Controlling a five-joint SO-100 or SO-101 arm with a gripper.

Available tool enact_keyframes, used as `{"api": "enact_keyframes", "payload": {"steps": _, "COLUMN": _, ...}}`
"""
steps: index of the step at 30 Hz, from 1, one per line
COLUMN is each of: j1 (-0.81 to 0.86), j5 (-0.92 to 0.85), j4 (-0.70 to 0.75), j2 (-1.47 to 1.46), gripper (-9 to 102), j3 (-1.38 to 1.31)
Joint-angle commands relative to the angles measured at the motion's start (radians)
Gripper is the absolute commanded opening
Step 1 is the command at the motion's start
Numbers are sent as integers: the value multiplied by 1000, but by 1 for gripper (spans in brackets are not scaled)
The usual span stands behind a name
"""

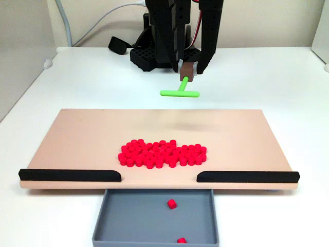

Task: Push granules from left to the grey container

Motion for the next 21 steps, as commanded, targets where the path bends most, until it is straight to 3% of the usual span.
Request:
{"api": "enact_keyframes", "payload": {"steps": 1, "j1": -11, "j5": 158, "j4": -5, "j2": 15, "gripper": 0, "j3": -20}}
{"api": "enact_keyframes", "payload": {"steps": 21, "j1": -120, "j5": 914, "j4": -6, "j2": -183, "gripper": 0, "j3": -146}}
